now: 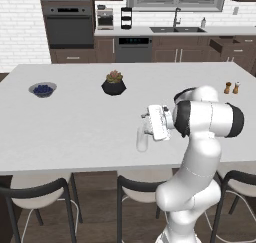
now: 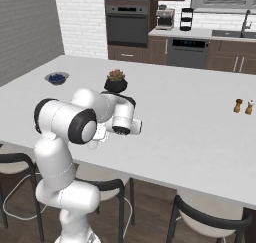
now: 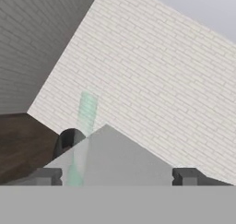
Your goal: Take a straw from the drawer in front and place it inside the glass cup on the dining counter.
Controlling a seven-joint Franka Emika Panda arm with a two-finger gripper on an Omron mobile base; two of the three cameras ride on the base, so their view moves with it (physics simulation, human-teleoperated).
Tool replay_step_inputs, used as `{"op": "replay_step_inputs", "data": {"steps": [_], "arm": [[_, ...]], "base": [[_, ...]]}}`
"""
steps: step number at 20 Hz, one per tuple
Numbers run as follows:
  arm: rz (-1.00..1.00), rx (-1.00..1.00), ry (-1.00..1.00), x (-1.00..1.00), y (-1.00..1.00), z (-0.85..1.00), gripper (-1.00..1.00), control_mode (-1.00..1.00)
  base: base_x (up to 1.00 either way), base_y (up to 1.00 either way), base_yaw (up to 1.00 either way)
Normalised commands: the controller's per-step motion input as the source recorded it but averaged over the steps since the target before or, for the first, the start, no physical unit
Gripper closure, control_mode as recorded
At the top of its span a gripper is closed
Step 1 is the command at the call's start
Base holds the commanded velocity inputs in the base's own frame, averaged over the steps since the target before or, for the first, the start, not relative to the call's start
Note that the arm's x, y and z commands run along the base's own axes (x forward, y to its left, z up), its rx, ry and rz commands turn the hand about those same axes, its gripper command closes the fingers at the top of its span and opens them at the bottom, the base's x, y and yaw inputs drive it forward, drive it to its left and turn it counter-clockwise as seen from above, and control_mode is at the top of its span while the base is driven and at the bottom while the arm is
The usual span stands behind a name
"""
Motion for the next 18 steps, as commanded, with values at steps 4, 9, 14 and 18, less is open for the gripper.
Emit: {"op": "replay_step_inputs", "data": {"steps": [4, 9, 14, 18], "arm": [[0.0, 0.06, 0.0, 0.38, 0.0, 0.06, -1.0, -1.0], [0.0, 0.06, 0.01, 0.15, -0.03, 0.15, -1.0, -1.0], [0.0, 0.0, 0.04, 0.03, -0.02, 0.21, -1.0, -1.0], [0.0, -0.06, 0.0, -0.02, -0.24, 0.88, -1.0, -1.0]], "base": [[0.0, 0.0, 0.0], [0.0, 0.0, 0.0], [0.0, 0.0, 0.0], [0.0, 0.0, 0.0]]}}
